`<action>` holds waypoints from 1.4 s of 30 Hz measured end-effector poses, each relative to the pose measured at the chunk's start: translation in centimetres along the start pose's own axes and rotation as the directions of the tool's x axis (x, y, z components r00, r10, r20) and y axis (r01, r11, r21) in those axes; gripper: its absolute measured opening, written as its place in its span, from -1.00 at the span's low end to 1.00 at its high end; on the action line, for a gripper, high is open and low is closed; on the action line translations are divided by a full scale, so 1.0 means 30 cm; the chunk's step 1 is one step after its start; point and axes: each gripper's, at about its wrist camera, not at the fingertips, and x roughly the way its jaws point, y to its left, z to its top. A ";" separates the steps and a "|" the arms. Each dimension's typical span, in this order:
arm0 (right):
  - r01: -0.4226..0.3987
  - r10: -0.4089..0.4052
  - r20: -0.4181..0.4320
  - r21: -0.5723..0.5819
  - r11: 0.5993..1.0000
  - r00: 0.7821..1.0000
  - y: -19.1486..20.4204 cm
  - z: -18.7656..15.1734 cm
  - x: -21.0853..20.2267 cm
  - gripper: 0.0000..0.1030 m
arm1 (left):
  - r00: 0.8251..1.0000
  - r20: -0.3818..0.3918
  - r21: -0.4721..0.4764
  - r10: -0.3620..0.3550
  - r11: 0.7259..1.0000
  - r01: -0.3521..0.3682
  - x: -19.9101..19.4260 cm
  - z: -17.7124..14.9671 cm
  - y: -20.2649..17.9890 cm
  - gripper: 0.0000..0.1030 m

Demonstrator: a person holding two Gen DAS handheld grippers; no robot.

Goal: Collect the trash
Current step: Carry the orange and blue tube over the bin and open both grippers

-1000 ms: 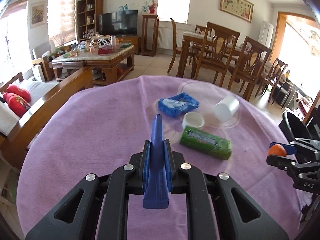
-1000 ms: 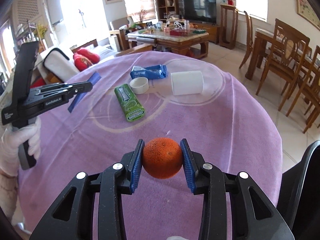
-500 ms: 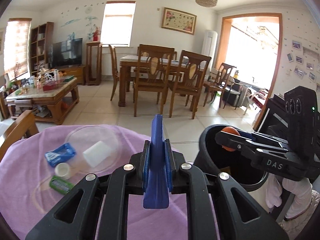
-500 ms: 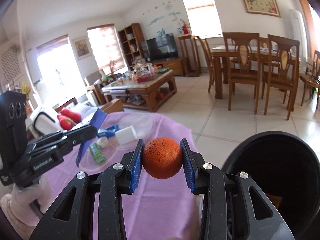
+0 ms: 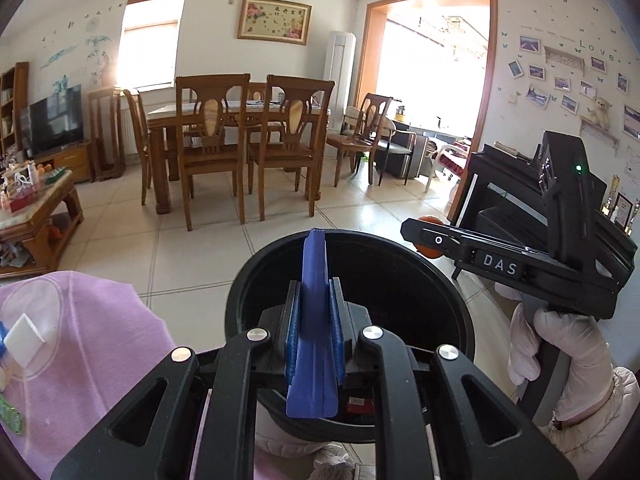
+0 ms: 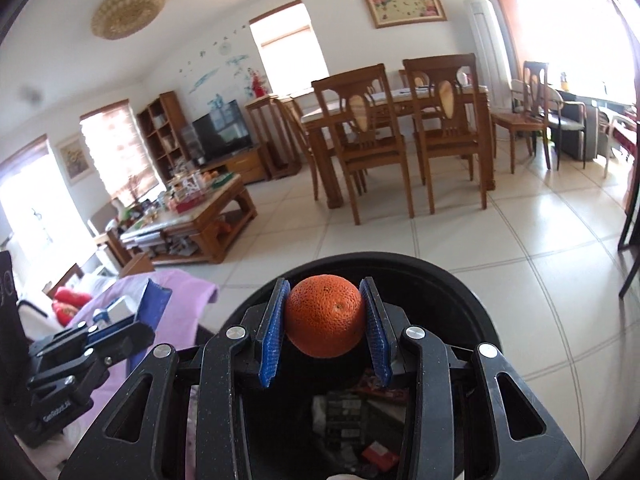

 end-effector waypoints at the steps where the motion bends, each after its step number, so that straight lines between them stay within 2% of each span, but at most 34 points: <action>1: 0.006 -0.006 -0.004 0.007 1.000 1.000 -0.020 -0.015 0.002 -0.28 | 1.000 -0.007 0.006 -0.006 1.000 0.006 0.017 -0.004 -0.012 -0.72; 8: 0.017 -0.015 -0.043 0.038 0.999 0.999 -0.102 -0.071 0.068 -0.28 | 0.998 -0.054 0.045 -0.017 0.999 0.019 0.101 -0.025 -0.068 -0.72; 24: 0.019 -0.014 -0.075 0.065 0.998 0.997 -0.092 -0.103 0.157 -0.27 | 0.995 -0.102 0.079 0.000 0.997 0.008 0.154 -0.037 -0.091 -0.63; 26: 0.020 -0.014 -0.076 0.069 0.997 0.997 -0.093 -0.100 0.164 -0.27 | 0.995 -0.099 0.092 0.009 0.996 0.000 0.146 -0.036 -0.101 -0.55; 27: 0.018 -0.013 -0.079 0.071 0.997 0.997 -0.093 -0.099 0.166 -0.25 | 0.995 -0.096 0.095 0.013 0.995 -0.003 0.147 -0.028 -0.102 -0.34; 28: 0.017 -0.011 -0.077 0.073 0.997 0.997 -0.090 -0.100 0.167 -0.22 | 0.996 -0.091 0.095 0.018 0.995 -0.009 0.141 -0.028 -0.103 0.01; 30: 0.015 -0.009 -0.071 0.074 0.997 0.997 -0.090 -0.099 0.160 0.00 | 0.998 -0.063 0.093 0.031 0.995 -0.025 0.121 -0.027 -0.099 0.34; 35: 0.009 -0.005 -0.055 0.080 0.997 0.998 -0.080 -0.097 0.145 0.07 | 0.998 -0.057 0.097 0.040 0.995 -0.034 0.097 -0.027 -0.090 0.34; 37: 0.008 -0.004 -0.050 0.080 0.997 0.999 -0.070 -0.096 0.139 0.09 | 0.998 -0.049 0.098 0.047 0.994 -0.042 0.078 -0.028 -0.085 0.46; 39: 0.004 0.000 -0.045 0.078 0.997 0.999 -0.055 -0.095 0.135 0.21 | 0.998 -0.032 0.101 0.058 0.993 -0.054 0.054 -0.027 -0.079 0.56; 42: -0.003 0.006 -0.047 0.069 0.998 0.999 -0.024 -0.092 0.134 0.23 | 0.997 -0.014 0.099 0.072 0.993 -0.071 0.015 -0.024 -0.061 0.61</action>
